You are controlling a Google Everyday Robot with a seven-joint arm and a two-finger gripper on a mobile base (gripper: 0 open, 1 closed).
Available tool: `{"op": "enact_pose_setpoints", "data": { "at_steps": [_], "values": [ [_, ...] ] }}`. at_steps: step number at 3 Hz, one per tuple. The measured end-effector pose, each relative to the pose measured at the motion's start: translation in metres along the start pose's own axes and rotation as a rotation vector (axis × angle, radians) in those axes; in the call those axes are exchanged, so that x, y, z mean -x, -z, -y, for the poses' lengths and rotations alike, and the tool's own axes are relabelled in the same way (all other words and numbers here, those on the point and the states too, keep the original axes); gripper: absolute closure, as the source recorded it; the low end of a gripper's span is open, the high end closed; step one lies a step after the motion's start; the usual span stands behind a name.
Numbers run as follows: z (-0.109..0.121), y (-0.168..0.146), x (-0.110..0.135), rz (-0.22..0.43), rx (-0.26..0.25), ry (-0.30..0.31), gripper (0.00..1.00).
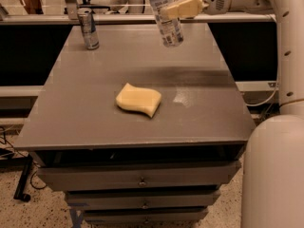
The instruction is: Place blue plastic bottle upright
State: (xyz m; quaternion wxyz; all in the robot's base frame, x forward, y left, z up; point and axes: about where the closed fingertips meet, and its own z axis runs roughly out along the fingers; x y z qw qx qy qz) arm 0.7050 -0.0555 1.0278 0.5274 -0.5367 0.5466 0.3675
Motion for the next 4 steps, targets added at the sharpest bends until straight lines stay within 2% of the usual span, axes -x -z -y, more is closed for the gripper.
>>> {"op": "enact_pose_setpoints", "data": {
  "at_steps": [2,3,4],
  "values": [
    [0.001,0.001,0.001,0.033,-0.005,-0.008,1.0],
    [0.005,0.0,-0.005,0.101,-0.027,-0.009,1.0],
    [0.005,0.007,-0.022,0.181,-0.073,-0.027,1.0]
  ]
}}
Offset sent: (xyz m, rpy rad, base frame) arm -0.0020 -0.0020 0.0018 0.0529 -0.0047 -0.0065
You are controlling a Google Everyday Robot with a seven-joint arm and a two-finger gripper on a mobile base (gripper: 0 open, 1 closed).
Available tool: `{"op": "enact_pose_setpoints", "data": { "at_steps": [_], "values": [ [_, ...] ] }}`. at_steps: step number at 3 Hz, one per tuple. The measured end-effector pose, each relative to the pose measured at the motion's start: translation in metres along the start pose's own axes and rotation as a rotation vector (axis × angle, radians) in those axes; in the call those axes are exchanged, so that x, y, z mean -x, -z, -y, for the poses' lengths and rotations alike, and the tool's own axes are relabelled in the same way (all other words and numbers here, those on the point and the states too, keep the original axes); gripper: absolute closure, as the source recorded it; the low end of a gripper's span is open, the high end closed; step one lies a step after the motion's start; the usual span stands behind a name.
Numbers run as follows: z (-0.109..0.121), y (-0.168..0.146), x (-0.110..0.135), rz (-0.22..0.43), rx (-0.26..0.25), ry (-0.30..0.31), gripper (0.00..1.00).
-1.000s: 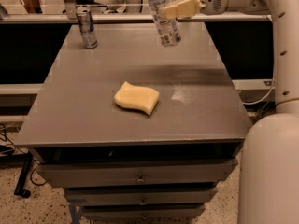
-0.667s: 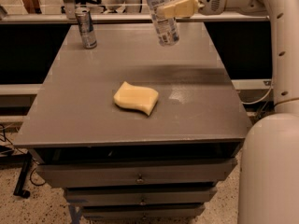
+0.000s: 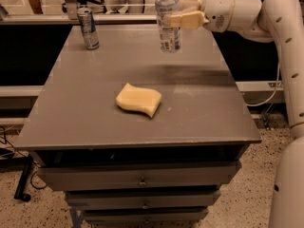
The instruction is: Place blue plastic bottle upright
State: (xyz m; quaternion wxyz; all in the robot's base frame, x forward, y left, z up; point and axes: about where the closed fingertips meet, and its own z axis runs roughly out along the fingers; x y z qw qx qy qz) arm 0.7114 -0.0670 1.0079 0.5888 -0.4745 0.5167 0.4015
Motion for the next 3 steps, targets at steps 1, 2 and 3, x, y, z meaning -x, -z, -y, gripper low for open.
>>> {"op": "enact_pose_setpoints", "data": {
  "at_steps": [1,2,3],
  "values": [
    [-0.005,0.006,-0.022,0.011,-0.017,-0.002,1.0],
    [-0.008,0.012,-0.047,0.01,-0.02,-0.019,1.0],
    [-0.006,0.018,-0.065,0.033,-0.03,-0.039,1.0]
  ]
}}
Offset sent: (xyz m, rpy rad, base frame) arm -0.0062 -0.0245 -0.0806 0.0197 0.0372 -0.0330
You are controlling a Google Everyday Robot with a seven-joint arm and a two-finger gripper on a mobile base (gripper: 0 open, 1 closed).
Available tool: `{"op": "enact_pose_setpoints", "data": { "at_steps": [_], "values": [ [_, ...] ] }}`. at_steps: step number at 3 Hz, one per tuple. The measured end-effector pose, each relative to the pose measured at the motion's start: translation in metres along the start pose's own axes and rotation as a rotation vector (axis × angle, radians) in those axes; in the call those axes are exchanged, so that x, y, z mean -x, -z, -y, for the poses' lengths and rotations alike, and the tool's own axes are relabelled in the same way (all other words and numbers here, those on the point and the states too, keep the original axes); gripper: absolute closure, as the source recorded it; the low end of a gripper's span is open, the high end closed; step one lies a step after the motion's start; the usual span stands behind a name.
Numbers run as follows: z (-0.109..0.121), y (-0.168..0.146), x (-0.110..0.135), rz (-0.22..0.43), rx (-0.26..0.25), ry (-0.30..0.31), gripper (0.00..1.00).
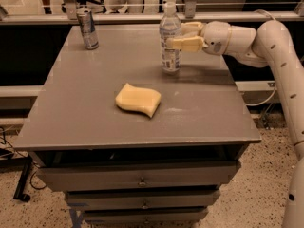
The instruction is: Place blue plastic bottle upright
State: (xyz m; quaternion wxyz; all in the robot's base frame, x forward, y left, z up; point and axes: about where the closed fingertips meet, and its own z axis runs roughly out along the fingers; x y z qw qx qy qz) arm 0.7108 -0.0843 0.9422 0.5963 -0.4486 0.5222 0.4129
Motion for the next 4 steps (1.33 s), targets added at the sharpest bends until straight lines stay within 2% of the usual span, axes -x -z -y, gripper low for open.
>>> {"op": "enact_pose_setpoints", "data": {
  "at_steps": [1,4],
  "values": [
    [0.002,0.004,-0.012,0.018,-0.01,-0.024,0.84],
    [0.004,0.008,-0.023,0.032,-0.023,-0.049,0.14]
  ]
}}
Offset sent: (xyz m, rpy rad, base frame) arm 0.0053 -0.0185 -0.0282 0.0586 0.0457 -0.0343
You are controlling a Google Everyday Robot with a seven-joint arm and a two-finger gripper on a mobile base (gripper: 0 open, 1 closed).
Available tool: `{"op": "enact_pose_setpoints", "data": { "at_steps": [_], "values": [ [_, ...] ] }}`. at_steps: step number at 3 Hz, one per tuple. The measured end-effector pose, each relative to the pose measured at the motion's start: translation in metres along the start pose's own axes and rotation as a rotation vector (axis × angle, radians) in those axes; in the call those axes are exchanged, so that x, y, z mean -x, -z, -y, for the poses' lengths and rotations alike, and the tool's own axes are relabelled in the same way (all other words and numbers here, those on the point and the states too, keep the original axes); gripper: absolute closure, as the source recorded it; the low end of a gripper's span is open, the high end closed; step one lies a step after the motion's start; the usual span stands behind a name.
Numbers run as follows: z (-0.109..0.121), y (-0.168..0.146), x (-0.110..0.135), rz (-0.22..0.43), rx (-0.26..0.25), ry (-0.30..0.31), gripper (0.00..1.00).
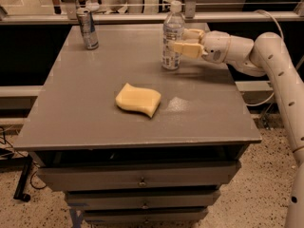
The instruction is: Place blue plastic bottle upright
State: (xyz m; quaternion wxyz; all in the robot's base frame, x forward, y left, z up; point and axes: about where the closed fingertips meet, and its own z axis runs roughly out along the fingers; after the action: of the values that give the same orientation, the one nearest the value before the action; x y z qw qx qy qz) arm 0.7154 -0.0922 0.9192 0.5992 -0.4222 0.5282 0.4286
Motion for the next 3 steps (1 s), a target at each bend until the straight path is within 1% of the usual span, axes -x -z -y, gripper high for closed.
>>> {"op": "enact_pose_setpoints", "data": {
  "at_steps": [1,2,3],
  "values": [
    [0.0,0.003,-0.001,-0.002,-0.007,-0.007,0.0],
    [-0.001,0.02,0.005,-0.018,-0.021,0.002,0.0],
    [-0.005,0.076,0.025,-0.078,-0.066,0.026,0.0]
  ]
}}
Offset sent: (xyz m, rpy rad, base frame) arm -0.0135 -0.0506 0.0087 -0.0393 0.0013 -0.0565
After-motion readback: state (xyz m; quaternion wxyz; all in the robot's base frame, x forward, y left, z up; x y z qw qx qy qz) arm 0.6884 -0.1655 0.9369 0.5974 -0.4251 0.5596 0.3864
